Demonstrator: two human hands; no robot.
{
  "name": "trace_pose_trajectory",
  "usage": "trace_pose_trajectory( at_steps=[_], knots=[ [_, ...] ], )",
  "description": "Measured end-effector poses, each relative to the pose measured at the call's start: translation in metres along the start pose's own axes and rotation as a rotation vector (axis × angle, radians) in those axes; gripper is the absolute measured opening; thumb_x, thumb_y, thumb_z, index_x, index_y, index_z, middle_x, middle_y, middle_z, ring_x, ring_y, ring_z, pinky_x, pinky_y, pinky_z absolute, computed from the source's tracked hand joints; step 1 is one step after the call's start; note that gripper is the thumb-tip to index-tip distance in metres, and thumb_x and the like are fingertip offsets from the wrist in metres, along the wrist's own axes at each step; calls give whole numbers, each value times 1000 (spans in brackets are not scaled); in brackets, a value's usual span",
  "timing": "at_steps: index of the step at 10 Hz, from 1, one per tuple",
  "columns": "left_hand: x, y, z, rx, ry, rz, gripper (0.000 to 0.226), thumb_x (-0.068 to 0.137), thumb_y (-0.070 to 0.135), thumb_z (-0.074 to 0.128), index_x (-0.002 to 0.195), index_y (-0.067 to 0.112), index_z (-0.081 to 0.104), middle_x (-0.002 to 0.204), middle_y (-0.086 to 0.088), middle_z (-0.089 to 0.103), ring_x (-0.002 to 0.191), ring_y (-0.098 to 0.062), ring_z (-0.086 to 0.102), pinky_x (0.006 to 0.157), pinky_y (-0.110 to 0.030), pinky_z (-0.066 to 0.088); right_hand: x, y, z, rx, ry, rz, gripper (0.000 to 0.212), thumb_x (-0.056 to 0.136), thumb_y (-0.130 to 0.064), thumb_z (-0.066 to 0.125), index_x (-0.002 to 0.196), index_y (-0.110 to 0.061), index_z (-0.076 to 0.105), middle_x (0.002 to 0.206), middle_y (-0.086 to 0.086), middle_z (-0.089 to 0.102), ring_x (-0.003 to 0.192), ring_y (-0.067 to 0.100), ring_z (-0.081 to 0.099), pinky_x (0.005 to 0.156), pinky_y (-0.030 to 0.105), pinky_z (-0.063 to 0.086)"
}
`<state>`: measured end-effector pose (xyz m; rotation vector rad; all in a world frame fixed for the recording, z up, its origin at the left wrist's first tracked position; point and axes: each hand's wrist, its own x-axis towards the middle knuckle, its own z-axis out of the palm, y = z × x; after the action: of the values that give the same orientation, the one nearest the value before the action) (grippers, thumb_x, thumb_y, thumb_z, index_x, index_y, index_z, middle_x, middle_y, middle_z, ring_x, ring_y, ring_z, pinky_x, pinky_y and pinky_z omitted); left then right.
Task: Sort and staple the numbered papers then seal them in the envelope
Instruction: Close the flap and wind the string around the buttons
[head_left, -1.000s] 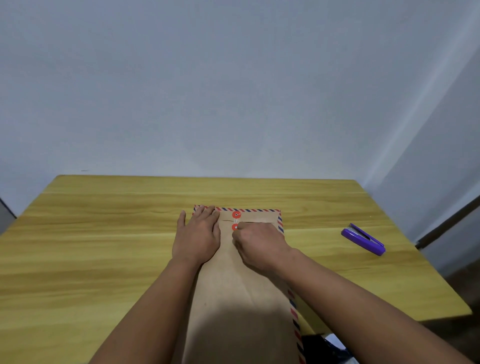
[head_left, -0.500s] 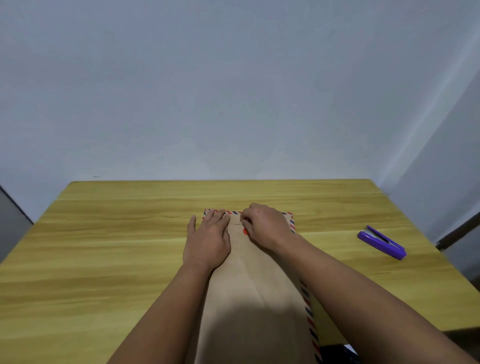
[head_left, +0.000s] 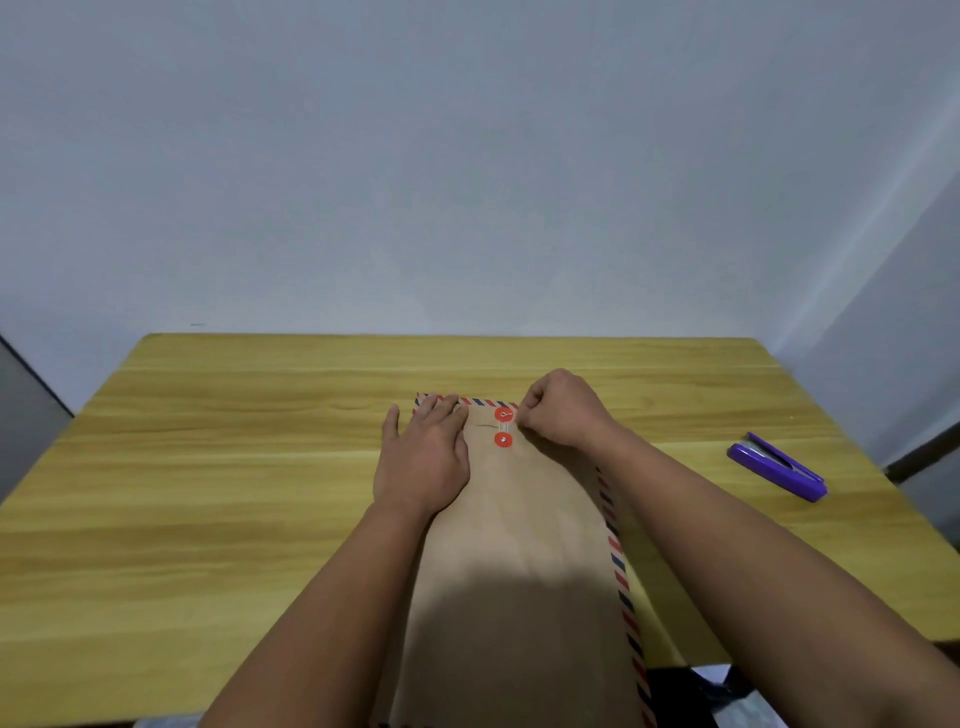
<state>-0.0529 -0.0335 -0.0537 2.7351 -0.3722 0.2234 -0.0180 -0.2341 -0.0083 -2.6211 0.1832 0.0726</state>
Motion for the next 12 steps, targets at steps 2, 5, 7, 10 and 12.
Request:
trace_pose_trajectory(
  at_steps=[2, 5, 7, 10, 12],
  knots=[
    [0, 0, -1, 3, -4, 0, 47, 103, 27, 36, 149, 29, 47, 162, 13, 37, 154, -9, 22, 125, -52, 8, 7, -1, -1, 22, 4, 41, 15, 84, -14, 69, 72, -15, 77, 74, -1, 76, 75, 22, 73, 74, 41, 64],
    [1, -1, 1, 4, 0, 3, 48, 103, 26, 35, 149, 30, 47, 161, 13, 38, 154, -9, 23, 125, -52, 7, 7, -6, 8, 37, 59, 13, 15, 84, -18, 64, 70, -20, 70, 78, -7, 73, 82, 19, 69, 71, 37, 61],
    [0, -1, 1, 15, -5, 7, 48, 103, 28, 35, 150, 30, 46, 162, 13, 36, 154, -9, 21, 126, -52, 7, 2, 8, 10, 4, 141, -58, 14, 93, -31, 64, 88, -24, 74, 98, -8, 70, 97, 18, 65, 76, 36, 57],
    [0, -1, 3, 8, 4, -6, 48, 104, 33, 32, 150, 30, 45, 163, 12, 36, 155, -10, 20, 126, -51, 6, -8, 55, -28, 234, -7, 47, 28, 76, -50, 85, 81, -25, 74, 89, -5, 76, 88, 19, 71, 81, 42, 59],
    [1, 0, 3, 47, -27, -44, 52, 104, 37, 29, 155, 28, 39, 167, 4, 28, 157, -15, 13, 126, -52, 6, -16, 67, -48, 482, -63, 176, 30, 90, -26, 82, 72, -3, 76, 76, 12, 77, 69, 19, 65, 71, 30, 52]
  ],
)
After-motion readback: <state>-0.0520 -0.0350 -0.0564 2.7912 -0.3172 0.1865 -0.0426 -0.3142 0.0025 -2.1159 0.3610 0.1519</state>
